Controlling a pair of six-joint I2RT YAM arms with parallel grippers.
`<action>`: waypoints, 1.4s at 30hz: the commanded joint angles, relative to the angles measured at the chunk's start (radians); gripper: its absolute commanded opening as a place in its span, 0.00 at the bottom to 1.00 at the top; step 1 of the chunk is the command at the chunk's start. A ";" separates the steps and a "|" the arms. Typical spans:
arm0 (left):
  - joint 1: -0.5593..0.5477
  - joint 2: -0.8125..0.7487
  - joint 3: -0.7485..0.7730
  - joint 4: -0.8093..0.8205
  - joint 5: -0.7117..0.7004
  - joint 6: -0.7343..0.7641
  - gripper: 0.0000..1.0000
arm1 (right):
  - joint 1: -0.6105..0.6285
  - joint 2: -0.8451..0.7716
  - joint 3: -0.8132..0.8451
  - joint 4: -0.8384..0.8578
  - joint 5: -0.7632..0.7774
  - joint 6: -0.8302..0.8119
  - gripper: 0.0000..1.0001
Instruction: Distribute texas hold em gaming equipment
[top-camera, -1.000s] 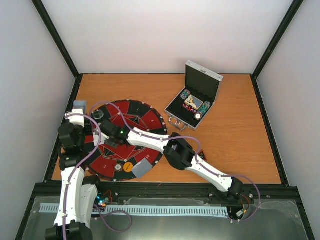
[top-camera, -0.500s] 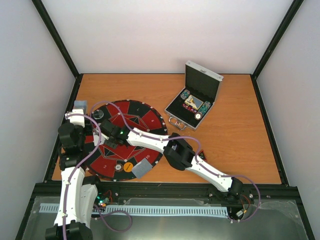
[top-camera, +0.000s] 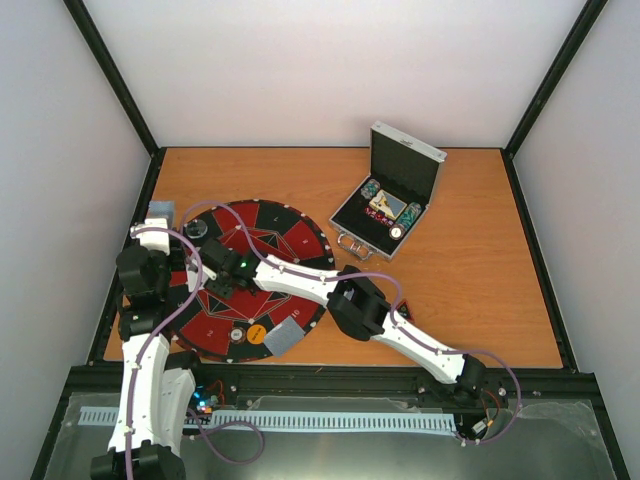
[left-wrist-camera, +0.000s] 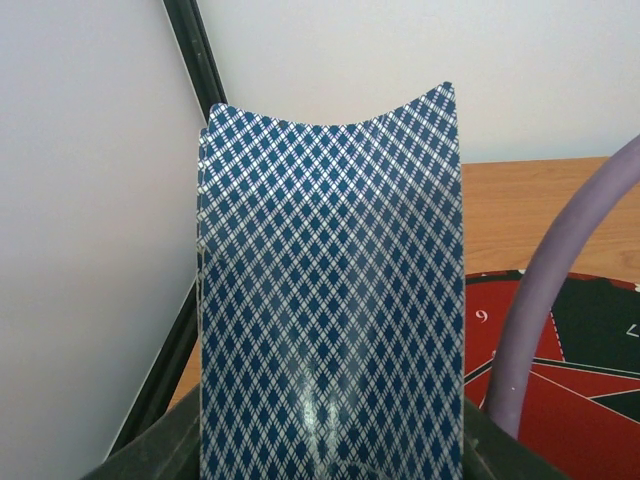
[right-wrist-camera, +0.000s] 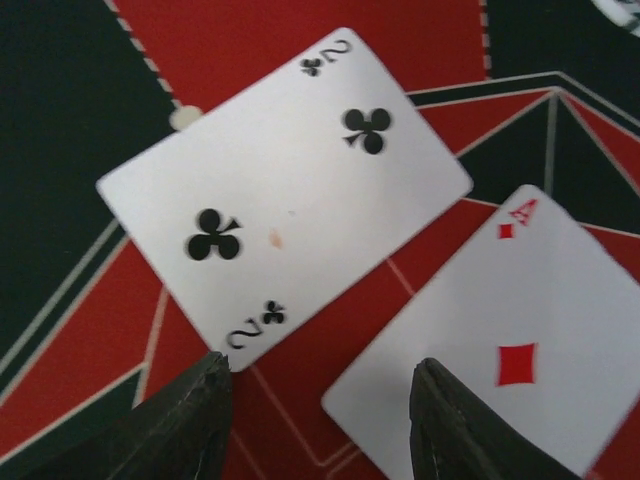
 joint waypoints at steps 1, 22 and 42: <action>0.006 -0.003 0.041 0.032 0.008 -0.002 0.40 | 0.014 -0.003 0.010 -0.055 -0.174 0.032 0.51; 0.007 0.000 0.049 0.039 0.015 -0.001 0.40 | -0.212 -0.053 -0.110 0.159 -0.352 0.372 0.43; 0.006 -0.005 0.031 0.042 0.027 -0.005 0.40 | -0.192 -0.037 -0.188 0.109 -0.475 0.419 0.19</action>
